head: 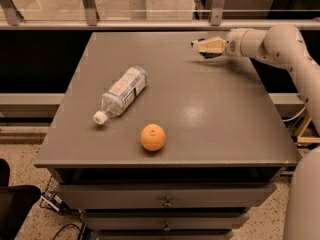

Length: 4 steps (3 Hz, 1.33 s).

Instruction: Pick rxbar blueberry

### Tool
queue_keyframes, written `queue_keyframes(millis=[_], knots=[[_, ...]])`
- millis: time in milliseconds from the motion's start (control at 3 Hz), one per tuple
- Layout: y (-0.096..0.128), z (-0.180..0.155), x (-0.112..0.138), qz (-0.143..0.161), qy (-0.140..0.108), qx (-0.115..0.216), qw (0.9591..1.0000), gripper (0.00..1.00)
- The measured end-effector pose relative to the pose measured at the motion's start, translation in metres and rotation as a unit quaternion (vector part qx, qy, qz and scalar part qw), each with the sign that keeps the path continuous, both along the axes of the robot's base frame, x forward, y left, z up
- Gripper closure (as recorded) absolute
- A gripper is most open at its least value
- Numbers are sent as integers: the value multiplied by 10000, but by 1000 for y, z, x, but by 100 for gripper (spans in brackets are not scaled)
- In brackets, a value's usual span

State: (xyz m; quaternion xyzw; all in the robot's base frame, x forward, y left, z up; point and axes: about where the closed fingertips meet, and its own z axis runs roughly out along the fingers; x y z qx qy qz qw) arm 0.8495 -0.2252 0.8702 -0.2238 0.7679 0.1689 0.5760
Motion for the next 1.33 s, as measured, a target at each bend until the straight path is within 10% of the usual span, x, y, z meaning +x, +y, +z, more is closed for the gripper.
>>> queue_keyframes(millis=[667, 1333], knots=[[10, -30, 0, 21, 319, 96, 9994, 11], [12, -42, -2, -22, 494, -21, 9988, 57]])
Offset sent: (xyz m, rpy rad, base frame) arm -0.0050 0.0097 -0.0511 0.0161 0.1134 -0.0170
